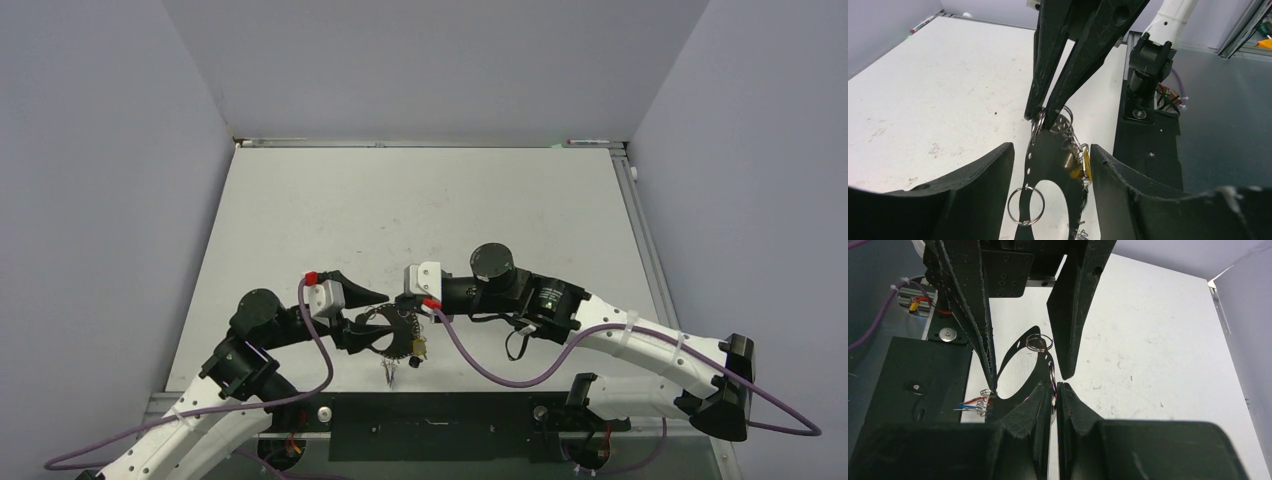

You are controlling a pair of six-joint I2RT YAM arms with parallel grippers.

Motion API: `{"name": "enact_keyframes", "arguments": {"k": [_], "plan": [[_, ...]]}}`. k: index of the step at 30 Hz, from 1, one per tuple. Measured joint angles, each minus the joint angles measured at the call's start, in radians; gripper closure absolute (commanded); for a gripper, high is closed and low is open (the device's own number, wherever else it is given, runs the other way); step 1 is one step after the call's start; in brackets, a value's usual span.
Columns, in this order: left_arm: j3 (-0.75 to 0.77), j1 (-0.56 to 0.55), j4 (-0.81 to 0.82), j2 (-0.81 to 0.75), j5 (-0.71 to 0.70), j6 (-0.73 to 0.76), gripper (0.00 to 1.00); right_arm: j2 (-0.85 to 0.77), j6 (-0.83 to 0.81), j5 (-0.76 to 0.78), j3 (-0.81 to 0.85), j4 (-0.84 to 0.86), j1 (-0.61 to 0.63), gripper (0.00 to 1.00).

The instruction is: Put the keys on the keyring

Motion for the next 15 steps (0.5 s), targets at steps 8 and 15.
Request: {"name": "enact_keyframes", "arguments": {"k": [8,15], "plan": [[0.000,-0.001,-0.037,0.003,-0.052,0.029,0.45,-0.018,0.013,0.057,-0.012,-0.014,0.000,0.95],[0.062,-0.009,-0.089,0.028,-0.088,0.077,0.63,-0.018,0.019,0.074,-0.016,-0.051,0.000,0.95]]}}
